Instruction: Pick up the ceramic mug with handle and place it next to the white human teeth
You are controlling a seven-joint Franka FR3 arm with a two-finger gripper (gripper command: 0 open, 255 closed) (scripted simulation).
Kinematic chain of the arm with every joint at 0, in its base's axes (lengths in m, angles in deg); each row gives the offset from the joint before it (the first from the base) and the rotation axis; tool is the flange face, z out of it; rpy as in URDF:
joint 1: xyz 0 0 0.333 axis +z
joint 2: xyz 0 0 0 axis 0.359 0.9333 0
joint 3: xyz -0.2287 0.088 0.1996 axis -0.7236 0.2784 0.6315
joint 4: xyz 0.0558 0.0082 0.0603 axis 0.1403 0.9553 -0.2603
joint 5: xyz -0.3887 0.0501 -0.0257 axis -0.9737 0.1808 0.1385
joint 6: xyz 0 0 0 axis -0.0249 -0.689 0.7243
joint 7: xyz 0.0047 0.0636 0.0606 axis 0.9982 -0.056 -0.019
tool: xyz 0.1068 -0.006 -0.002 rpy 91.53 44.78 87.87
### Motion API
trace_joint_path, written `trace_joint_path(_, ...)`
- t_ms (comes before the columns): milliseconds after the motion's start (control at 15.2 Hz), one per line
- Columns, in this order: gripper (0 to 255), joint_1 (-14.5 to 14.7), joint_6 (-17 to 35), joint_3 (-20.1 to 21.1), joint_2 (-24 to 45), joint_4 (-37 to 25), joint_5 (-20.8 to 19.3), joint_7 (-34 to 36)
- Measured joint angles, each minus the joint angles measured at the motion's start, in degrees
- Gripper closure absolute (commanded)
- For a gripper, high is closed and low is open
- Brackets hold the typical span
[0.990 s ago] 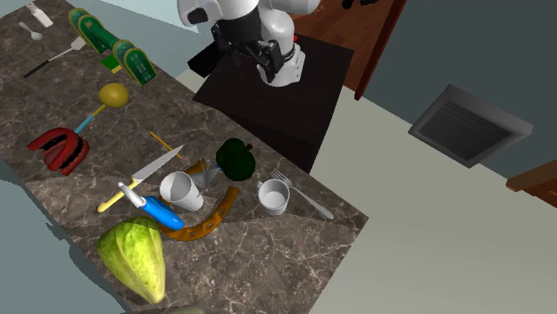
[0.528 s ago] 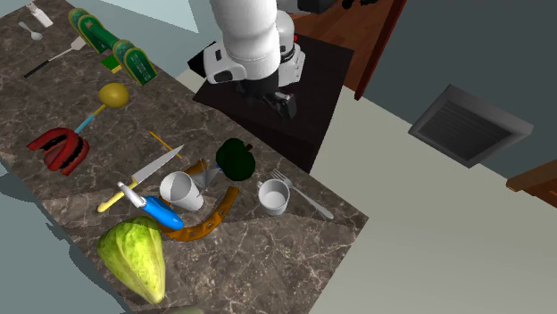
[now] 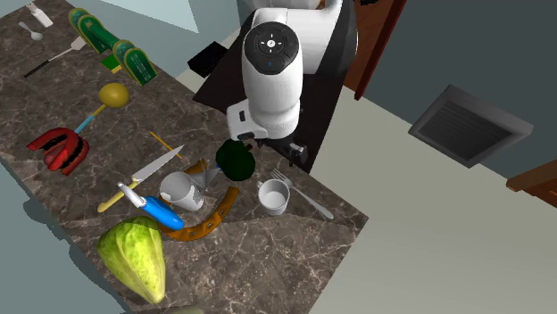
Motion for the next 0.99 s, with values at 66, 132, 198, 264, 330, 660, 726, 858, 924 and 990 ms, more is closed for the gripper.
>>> trace_joint_path(66, 0, 0.0, 1.2, 0.4, 2.0, -0.8, -1.3, 1.3)
trace_joint_path(132, 0, 0.0, 2.7, 0.9, 4.8, -1.8, -2.9, 3.0)
trace_joint_path(198, 0, 0.1, 3.8, 1.2, 6.9, -2.7, -4.3, 4.5)
trace_joint_path(264, 0, 0.4, 5.0, 1.5, 10.1, -4.5, -6.4, 6.7)
trace_joint_path(330, 0, 0.8, 5.6, 1.6, 12.7, -6.1, -8.2, 8.5)
trace_joint_path(660, 0, 3.9, 7.9, 0.4, 23.9, -13.8, -16.2, 16.4)
trace_joint_path(726, 0, 4.2, 8.4, 0.2, 24.7, -14.0, -16.9, 17.0)
trace_joint_path(858, 0, 4.6, 9.6, -0.3, 26.3, -14.2, -17.9, 17.8)
trace_joint_path(924, 0, 4.7, 10.1, -0.5, 26.9, -14.3, -18.3, 18.1)
trace_joint_path(990, 0, 4.8, 10.6, -0.7, 27.5, -14.3, -18.7, 18.2)
